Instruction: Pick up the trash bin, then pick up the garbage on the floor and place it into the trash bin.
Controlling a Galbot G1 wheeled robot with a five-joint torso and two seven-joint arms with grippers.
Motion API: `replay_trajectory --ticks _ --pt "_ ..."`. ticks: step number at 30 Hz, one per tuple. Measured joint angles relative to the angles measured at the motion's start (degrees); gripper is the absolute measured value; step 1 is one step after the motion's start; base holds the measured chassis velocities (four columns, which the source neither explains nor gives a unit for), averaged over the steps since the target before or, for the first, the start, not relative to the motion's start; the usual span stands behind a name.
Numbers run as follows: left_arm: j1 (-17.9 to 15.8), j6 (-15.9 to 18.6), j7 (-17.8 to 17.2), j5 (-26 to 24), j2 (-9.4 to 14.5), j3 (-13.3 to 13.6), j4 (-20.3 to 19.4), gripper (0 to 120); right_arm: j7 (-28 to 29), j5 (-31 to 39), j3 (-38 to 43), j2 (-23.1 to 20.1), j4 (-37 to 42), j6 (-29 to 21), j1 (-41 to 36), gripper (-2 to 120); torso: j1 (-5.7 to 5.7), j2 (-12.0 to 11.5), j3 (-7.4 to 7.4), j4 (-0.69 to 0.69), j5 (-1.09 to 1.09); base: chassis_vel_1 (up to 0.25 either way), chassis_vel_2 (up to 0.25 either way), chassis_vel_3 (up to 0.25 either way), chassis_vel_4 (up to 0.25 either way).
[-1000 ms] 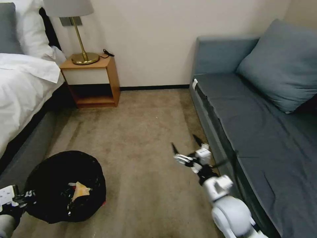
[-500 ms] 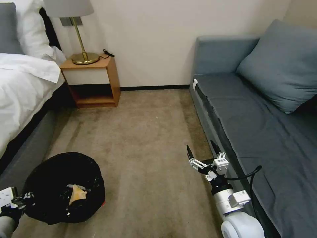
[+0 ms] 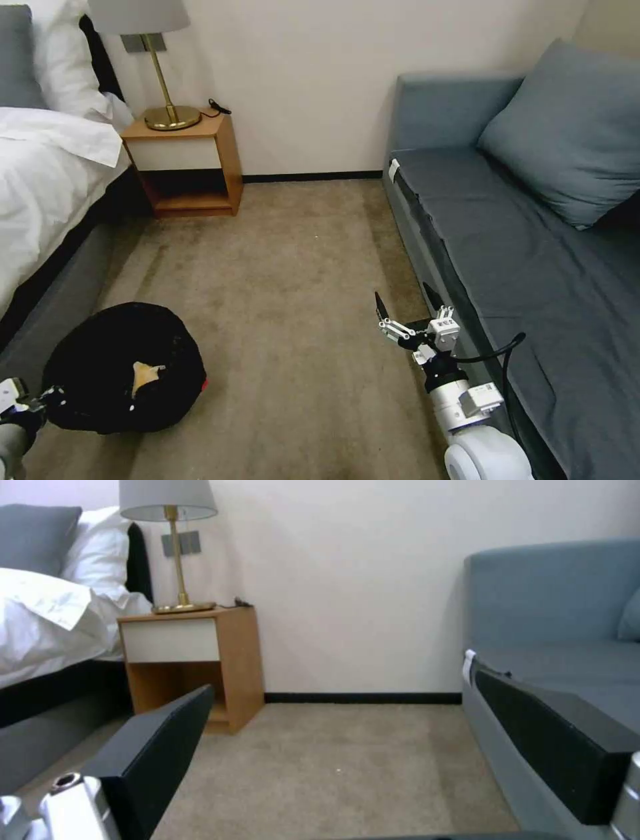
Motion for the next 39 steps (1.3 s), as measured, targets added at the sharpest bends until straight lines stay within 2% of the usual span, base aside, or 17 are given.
replay_trajectory --ticks 5,9,10,14,16,19,22,24,25,29,30,31,32,34,35,37,39 --pt "-0.69 -0.04 -0.27 -0.22 0.84 -0.01 2.60 5 0.00 0.01 -0.04 -0.01 -0.04 -0.03 0.04 100 0.00 0.00 0.00 0.00 0.00 0.000 0.000 0.000 0.000" --pt "-0.98 -0.02 0.81 -0.18 0.72 -0.10 2.40 19 0.00 0.02 -0.06 -0.02 -0.08 -0.07 0.07 100 0.00 0.00 0.00 0.00 0.03 0.000 0.000 0.000 0.000" --pt "-0.98 -0.02 0.81 -0.18 0.72 -0.10 2.40 19 0.00 0.02 -0.06 -0.02 -0.08 -0.07 0.07 100 0.00 0.00 0.00 0.00 0.03 0.000 0.000 0.000 0.000" --pt "-0.81 0.05 1.14 0.26 0.59 -0.53 1.37 40 -0.01 0.03 -0.08 -0.02 -0.09 -0.09 0.09 100 0.00 0.00 0.00 0.00 0.02 0.000 0.000 0.000 0.000" --pt "-0.63 0.09 1.26 0.44 0.65 -0.74 1.17 43 -0.01 0.03 -0.09 -0.02 -0.10 -0.10 0.09 100 0.00 0.00 0.00 0.00 0.02 0.000 0.000 0.000 0.000" --pt "0.54 0.32 2.07 1.78 0.65 -1.76 0.12 58 -0.02 0.03 -0.10 -0.02 -0.11 -0.12 0.10 100 0.00 0.00 0.00 0.00 0.02 0.000 0.000 0.000 0.000" --pt "1.34 0.26 2.43 2.64 0.29 -2.18 -0.67 65 -0.02 0.03 -0.10 -0.02 -0.11 -0.12 0.11 100 0.00 0.00 0.00 0.00 0.02 0.000 0.000 0.000 0.000" --pt "2.58 -1.23 2.25 4.49 -0.63 -2.63 -2.12 74 -0.02 0.03 -0.11 -0.03 -0.11 -0.12 0.10 100 0.00 0.00 0.00 -0.01 0.01 0.000 0.000 0.000 0.000" --pt "2.58 -1.23 2.25 4.49 -0.63 -2.63 -2.12 74 -0.02 0.03 -0.11 -0.03 -0.11 -0.12 0.10 100 0.00 0.00 0.00 -0.01 0.01 0.000 0.000 0.000 0.000" --pt "6.08 -7.73 4.58 8.31 -2.50 -3.51 -7.45 93 -0.02 0.03 -0.12 -0.02 -0.11 -0.12 0.12 100 0.00 0.00 0.00 0.01 0.01 0.000 0.000 0.000 0.000" --pt "6.08 -7.73 4.58 8.31 -2.50 -3.51 -7.45 93 -0.02 0.03 -0.12 -0.02 -0.11 -0.12 0.12 100 0.00 0.00 0.00 0.01 0.01 0.000 0.000 0.000 0.000" --pt "7.17 -12.05 5.74 9.35 -3.11 -2.81 -9.23 97 -0.02 0.03 -0.12 -0.02 -0.11 -0.13 0.12 100 0.00 0.00 0.00 0.00 0.01 0.000 0.000 0.000 0.000" --pt "7.93 -14.81 6.56 10.05 -3.53 -1.98 -10.64 99 -0.02 0.03 -0.12 -0.02 -0.11 -0.13 0.12 100 0.00 0.00 0.00 0.01 0.03 0.000 0.000 0.000 0.000" --pt "10.14 -22.62 9.27 12.88 -5.23 2.30 -15.87 100 -0.03 0.03 -0.12 -0.02 -0.11 -0.13 0.12 100 0.00 0.00 0.00 0.00 0.03 0.000 0.000 0.000 0.000" --pt "10.14 -22.62 9.27 12.88 -5.23 2.30 -15.87 100 -0.03 0.03 -0.12 -0.02 -0.11 -0.13 0.12 100 0.00 0.00 0.00 0.00 0.03 0.000 0.000 0.000 0.000" --pt "10.88 -25.24 10.35 14.54 -6.06 4.83 -18.47 100 -0.02 0.04 -0.12 -0.02 -0.12 -0.13 0.12 100 0.00 0.00 0.00 -0.01 0.03 0.000 0.000 0.000 0.000" --pt "12.00 -30.15 11.65 18.22 -7.87 8.12 -23.67 100 -0.02 0.04 -0.12 -0.02 -0.12 -0.13 0.12 100 0.00 0.00 0.00 -0.03 0.04 0.000 0.000 0.000 0.000"
